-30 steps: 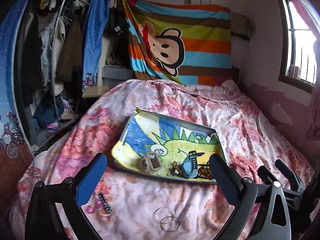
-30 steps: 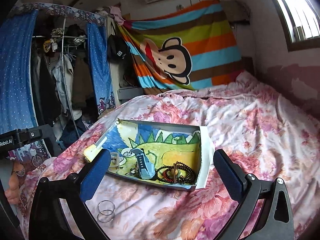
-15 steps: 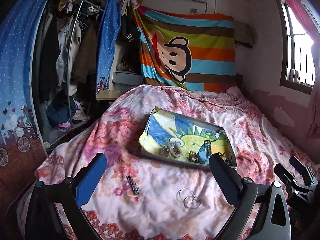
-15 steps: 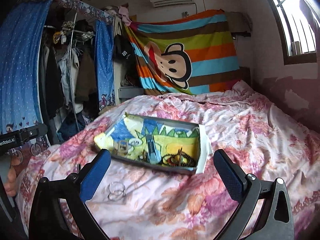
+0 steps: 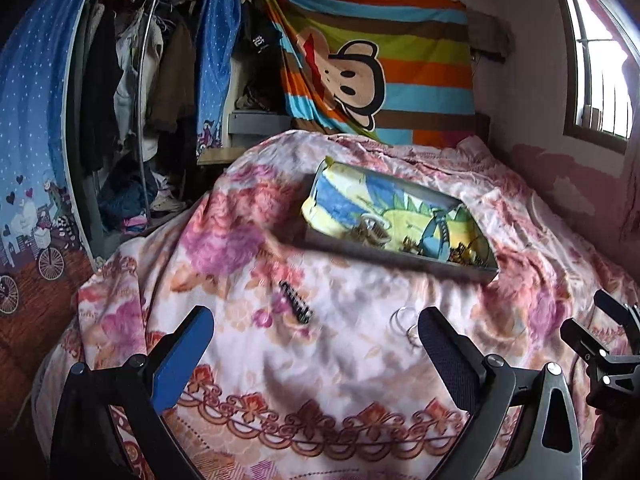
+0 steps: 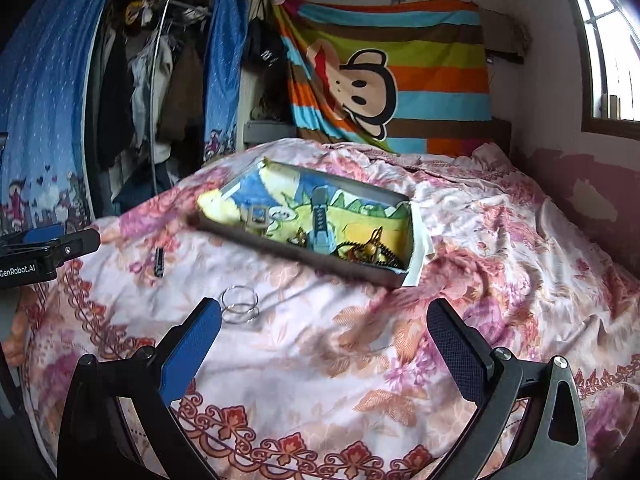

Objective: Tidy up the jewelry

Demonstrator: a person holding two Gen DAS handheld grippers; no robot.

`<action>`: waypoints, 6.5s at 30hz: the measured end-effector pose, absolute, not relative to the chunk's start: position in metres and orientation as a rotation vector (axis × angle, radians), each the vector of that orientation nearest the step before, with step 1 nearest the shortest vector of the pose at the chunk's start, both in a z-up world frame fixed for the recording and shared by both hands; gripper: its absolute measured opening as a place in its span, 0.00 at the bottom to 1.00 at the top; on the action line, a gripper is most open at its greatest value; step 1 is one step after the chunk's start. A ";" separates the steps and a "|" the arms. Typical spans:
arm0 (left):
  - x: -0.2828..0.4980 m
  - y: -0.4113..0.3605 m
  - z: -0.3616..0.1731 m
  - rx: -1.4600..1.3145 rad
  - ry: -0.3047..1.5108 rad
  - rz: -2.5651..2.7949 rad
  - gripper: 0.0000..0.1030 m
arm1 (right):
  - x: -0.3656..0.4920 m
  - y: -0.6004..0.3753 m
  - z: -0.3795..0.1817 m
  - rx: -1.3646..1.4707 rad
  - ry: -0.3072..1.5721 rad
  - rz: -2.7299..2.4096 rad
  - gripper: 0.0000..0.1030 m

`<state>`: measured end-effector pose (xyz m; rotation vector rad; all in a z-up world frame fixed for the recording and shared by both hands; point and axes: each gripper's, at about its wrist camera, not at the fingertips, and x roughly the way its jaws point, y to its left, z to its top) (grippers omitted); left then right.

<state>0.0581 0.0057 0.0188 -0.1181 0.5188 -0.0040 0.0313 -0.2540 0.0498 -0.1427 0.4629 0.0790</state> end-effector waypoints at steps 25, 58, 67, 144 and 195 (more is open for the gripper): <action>0.078 0.023 -0.018 -0.099 0.645 0.023 1.00 | 0.048 -0.232 0.015 -0.232 0.585 0.104 0.98; 0.177 0.024 -0.039 -0.200 0.775 -0.125 0.76 | 0.138 -0.200 -0.010 -0.307 0.720 0.437 0.98; 0.188 0.018 -0.044 -0.188 0.818 -0.152 0.62 | 0.156 -0.181 -0.019 -0.352 0.728 0.505 0.93; 0.327 -0.110 -0.015 -0.073 0.762 -0.421 0.16 | 0.283 -0.313 0.006 0.071 0.549 0.064 0.37; 0.220 -0.061 0.069 -0.139 0.434 -0.183 1.00 | 0.158 -0.316 0.074 0.144 0.200 0.019 0.98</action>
